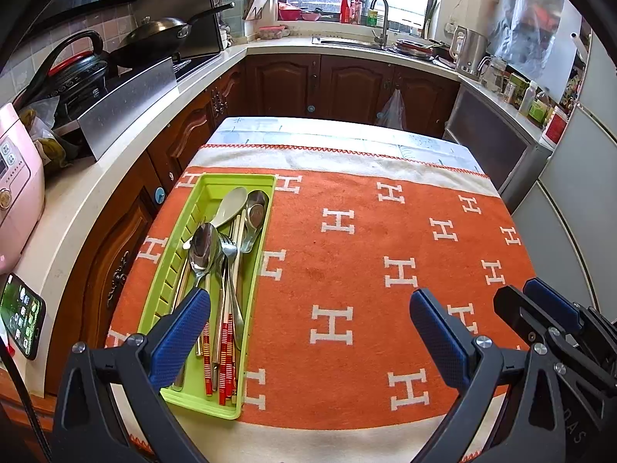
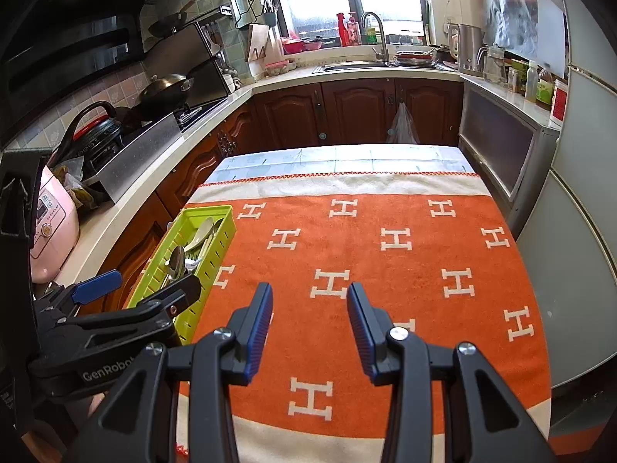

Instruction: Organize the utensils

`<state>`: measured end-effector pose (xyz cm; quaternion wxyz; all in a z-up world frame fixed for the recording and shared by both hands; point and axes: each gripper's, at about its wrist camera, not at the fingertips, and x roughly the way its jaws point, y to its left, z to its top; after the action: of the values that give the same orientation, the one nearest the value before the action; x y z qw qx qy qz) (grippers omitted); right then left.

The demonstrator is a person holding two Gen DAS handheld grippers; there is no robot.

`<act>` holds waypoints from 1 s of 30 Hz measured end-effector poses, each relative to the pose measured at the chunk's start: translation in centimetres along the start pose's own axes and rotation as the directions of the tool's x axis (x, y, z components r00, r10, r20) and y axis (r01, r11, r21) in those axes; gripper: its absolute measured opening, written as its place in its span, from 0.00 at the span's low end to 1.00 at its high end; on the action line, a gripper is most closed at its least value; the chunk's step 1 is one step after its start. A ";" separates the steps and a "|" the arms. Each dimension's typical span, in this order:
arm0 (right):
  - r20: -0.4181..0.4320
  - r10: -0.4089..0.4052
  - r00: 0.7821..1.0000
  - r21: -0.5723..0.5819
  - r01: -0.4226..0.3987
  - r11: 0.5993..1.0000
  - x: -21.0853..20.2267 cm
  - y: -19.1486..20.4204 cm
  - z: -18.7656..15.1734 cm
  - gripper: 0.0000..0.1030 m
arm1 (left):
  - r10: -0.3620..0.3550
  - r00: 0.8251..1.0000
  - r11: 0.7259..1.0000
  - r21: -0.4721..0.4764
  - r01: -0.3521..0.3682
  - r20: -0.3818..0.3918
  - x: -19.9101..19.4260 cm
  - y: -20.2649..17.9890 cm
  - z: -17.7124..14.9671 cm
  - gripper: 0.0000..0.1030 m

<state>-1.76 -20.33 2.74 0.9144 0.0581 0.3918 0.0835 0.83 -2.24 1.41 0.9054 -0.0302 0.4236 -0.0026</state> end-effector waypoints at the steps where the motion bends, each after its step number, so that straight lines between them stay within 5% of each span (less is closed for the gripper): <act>1: 0.000 -0.001 1.000 -0.001 0.001 1.000 0.0 0.0 0.0 0.39 | 0.001 1.000 1.000 -0.001 -0.001 0.000 0.0 0.0 -0.1 0.99; 30: -0.017 -0.004 1.000 0.024 0.005 1.000 0.7 -0.1 -0.7 0.39 | 0.009 0.999 1.000 -0.007 -0.009 -0.042 1.0 -0.3 -0.5 0.99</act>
<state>-1.77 -20.27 1.73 0.9104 0.0675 0.4008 0.0771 1.13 -2.55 0.35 0.8961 -0.0316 0.4427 0.0025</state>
